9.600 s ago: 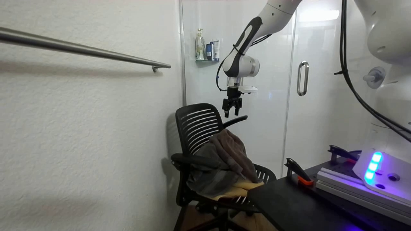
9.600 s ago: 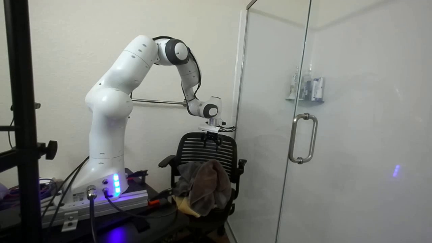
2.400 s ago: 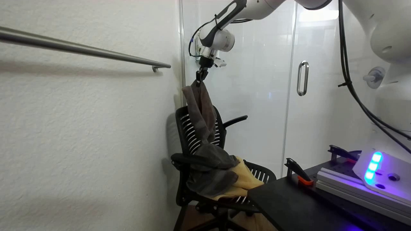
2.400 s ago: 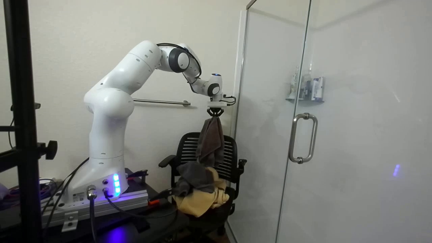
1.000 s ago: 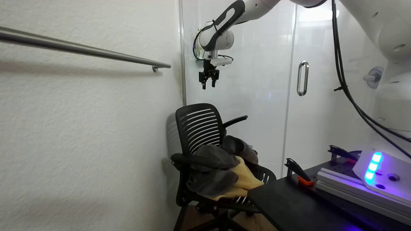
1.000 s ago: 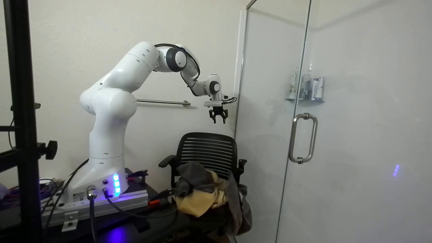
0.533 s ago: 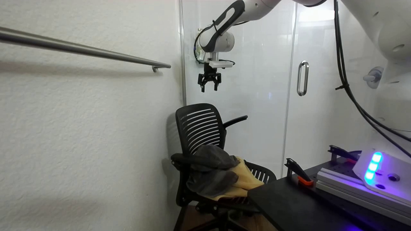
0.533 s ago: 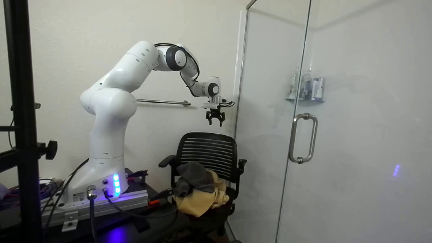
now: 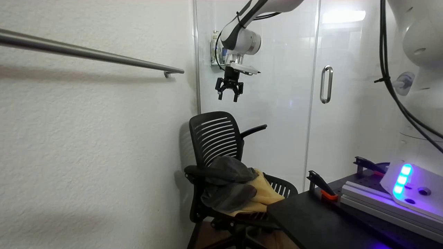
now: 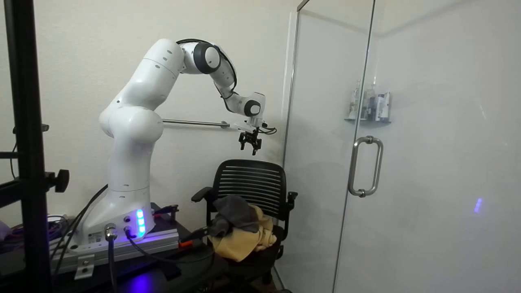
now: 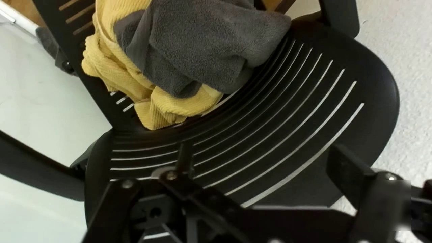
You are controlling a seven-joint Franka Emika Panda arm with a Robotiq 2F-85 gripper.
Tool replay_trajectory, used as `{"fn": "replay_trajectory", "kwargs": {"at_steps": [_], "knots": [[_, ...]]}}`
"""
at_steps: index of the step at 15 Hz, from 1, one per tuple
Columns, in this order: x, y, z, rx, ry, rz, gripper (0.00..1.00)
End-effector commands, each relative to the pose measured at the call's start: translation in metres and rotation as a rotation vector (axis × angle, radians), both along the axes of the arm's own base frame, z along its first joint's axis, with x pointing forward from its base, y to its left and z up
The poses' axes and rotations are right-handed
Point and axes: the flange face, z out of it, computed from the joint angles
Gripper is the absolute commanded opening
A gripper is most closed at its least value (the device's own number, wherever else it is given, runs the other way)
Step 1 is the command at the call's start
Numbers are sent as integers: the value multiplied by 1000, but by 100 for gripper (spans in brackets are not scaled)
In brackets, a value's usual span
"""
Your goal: Pick up the towels and place them on the top rail
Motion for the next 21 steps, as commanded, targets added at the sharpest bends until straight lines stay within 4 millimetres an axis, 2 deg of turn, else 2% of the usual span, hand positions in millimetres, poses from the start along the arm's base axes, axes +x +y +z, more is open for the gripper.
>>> {"fn": "replay_trajectory", "kwargs": {"at_steps": [1,3,4,5,7,10,15,18,21], "knots": [[-29,-17,-14,52,92,11,100],[-35,-22,-17,40,108,12,100],[-32,-25,-12,10,71,-3,100],[-21,-17,-23,25,89,-1,100],[-22,-20,-19,22,84,-3,100],[-22,-42,-69,149,221,-21,100],[-36,-73,-171,330,365,-79,100],[-42,-78,-219,397,405,-87,100],[-44,-69,-250,453,411,-72,100]]}}
